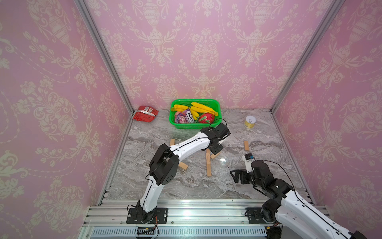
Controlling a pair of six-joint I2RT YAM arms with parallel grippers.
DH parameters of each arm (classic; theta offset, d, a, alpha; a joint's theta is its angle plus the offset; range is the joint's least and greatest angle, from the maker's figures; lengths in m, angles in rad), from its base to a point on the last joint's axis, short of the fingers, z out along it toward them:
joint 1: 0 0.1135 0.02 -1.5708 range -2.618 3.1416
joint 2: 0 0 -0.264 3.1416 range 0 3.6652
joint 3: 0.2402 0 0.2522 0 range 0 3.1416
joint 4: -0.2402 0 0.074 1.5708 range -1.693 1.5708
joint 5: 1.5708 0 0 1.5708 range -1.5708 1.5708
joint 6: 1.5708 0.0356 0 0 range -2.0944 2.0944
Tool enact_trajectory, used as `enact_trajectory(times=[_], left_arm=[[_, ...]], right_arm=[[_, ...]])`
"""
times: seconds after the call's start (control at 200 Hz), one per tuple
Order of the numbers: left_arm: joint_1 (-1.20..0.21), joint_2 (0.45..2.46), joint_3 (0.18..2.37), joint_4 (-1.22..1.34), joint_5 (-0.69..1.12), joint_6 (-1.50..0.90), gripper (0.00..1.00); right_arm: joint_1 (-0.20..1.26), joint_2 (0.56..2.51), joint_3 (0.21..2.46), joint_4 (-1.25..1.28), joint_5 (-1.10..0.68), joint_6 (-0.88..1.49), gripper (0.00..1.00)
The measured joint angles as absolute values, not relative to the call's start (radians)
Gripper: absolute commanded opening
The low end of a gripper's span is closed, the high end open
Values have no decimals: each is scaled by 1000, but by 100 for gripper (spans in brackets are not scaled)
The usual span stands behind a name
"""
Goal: Assemble the letter k with building blocks
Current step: Assemble the building block at the center of the board, then adjust the building block at the center of the board.
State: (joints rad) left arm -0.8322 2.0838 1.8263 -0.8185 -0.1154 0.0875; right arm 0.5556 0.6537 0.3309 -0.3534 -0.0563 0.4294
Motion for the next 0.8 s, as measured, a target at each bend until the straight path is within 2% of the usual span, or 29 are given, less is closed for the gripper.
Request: enact_trajectory(times=[0.125,0.3,0.56,0.8], left_arm=[[-828,2074,1829,-862,-172,39,28],[-792,2085,1807,-925,-162,-47,23],[-701,2123,1760,-952,-61,-151,18],[-699,2189,1753,-960,14,-182,17]], right_arm=[[556,647,331,-353,-56,429,100],[556,647,331,-353,-56,429,100],[554,642,331,-353,-56,429,100],[554,642,331,-353,-56,429,100]])
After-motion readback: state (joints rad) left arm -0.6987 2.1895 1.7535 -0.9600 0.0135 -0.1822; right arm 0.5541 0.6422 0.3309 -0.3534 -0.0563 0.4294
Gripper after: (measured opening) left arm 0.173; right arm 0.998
